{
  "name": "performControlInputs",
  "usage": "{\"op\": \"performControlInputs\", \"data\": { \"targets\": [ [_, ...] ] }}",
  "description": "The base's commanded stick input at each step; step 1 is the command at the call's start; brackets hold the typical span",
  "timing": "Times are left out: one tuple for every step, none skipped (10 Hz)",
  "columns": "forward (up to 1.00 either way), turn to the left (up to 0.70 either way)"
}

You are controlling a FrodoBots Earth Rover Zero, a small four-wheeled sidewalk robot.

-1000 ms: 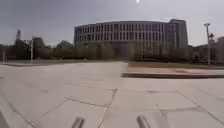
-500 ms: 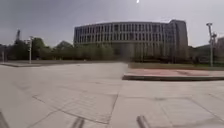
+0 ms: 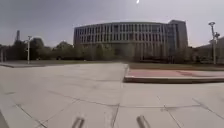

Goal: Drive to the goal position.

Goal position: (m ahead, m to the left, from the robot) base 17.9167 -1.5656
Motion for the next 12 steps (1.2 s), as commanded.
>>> {"op": "performControlInputs", "data": {
  "targets": [
    [0.7, 0.0],
    [0.7, 0.0],
    [0.7, 0.0],
    [0.7, 0.0],
    [0.7, 0.0],
    [0.7, 0.0],
    [0.7, 0.0],
    [0.7, 0.0],
    [0.7, 0.0],
    [0.7, 0.0],
    [0.7, 0.0],
    [0.7, 0.0]
  ]
}}
